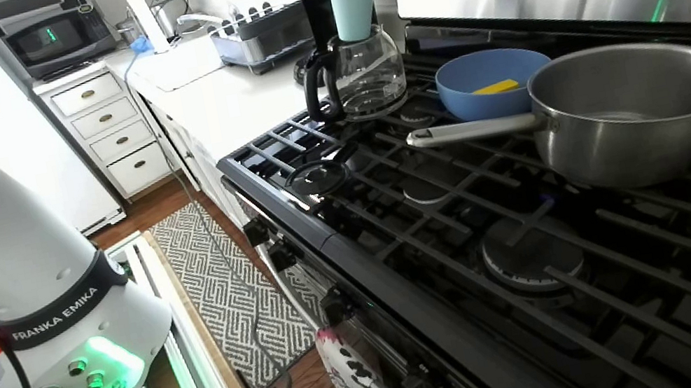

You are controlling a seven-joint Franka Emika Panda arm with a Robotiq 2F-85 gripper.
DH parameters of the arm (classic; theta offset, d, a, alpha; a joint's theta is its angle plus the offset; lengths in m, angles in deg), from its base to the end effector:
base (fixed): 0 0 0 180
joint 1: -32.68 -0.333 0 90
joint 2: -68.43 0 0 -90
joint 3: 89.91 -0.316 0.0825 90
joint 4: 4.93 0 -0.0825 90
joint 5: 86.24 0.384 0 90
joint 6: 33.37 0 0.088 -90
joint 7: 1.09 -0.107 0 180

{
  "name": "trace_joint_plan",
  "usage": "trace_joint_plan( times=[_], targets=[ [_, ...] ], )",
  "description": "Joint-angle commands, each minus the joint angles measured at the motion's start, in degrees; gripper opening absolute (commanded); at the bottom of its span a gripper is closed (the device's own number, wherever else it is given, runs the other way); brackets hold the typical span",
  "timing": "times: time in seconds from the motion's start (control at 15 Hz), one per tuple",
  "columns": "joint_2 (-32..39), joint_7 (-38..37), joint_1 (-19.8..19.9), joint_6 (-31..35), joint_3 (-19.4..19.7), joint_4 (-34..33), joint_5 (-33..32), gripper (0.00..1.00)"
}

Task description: Move the cup from the bowl to the kettle

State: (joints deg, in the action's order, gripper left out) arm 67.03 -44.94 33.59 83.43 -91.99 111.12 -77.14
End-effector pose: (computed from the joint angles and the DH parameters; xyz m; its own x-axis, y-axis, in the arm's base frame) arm 0.5501 0.0202 0.4627 0.6881 -0.7217 -0.0756 -0.7245 -0.6777 -0.1255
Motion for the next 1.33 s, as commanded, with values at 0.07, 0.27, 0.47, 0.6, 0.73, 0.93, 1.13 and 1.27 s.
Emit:
trace_joint_plan(
  times=[0.07, 0.27, 0.47, 0.6, 0.73, 0.93, 1.13, 1.27],
  targets=[
    [1.6, 0.0, -0.4, -2.1, 0.6, -1.4, 0.7, 0.01],
    [1.5, 0.0, -0.4, -1.5, 0.8, 0.4, 0.9, 0.01],
    [1.0, 0.4, -0.5, -0.6, 0.8, 2.4, 0.9, 0.01],
    [1.1, 0.3, -0.7, -0.1, 0.7, 3.4, 0.8, 0.01],
    [1.1, -0.1, -0.9, 1.2, 0.5, 4.4, 0.3, 0.01],
    [1.0, -0.5, -1.3, 3.7, 0.3, 5.7, 0.0, 0.01],
    [0.9, -1.9, -1.8, 7.1, 0.0, 6.5, -1.2, 0.01],
    [1.1, -3.1, -2.1, 8.8, -0.1, 6.7, -2.4, 0.01]
  ],
)
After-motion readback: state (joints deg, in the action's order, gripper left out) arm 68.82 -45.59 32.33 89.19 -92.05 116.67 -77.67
